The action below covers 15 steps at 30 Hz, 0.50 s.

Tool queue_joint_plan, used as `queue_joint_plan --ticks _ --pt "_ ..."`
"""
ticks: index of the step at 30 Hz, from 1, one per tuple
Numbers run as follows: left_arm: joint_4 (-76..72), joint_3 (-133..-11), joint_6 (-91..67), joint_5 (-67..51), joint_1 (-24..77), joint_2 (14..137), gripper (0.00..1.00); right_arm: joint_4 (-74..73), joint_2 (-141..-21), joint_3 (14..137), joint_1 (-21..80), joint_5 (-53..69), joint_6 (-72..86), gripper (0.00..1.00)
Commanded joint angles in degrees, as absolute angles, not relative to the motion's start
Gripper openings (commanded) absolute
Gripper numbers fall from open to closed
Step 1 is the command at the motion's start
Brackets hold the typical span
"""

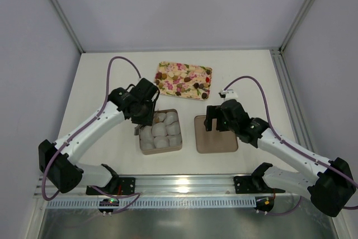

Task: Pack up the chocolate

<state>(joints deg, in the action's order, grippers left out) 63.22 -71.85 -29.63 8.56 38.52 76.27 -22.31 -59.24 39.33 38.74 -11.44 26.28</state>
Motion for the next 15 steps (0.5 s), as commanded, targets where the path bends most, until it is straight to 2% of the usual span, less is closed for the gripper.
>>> queue_joint_plan --ticks 1,9,15 --pt "61.35 -71.98 -29.71 9.4 38.76 76.55 0.35 -20.39 -59.15 40.96 38.5 -12.3 26.72 0.99" --pt "62.4 -73.47 -29.27 9.23 38.76 76.47 0.37 -20.39 -59.33 40.87 38.5 -12.3 26.54 1.0" --pt "64.16 -80.32 -28.83 6.59 38.76 76.2 0.38 -20.39 -59.24 41.4 38.5 -11.87 26.46 1.0"
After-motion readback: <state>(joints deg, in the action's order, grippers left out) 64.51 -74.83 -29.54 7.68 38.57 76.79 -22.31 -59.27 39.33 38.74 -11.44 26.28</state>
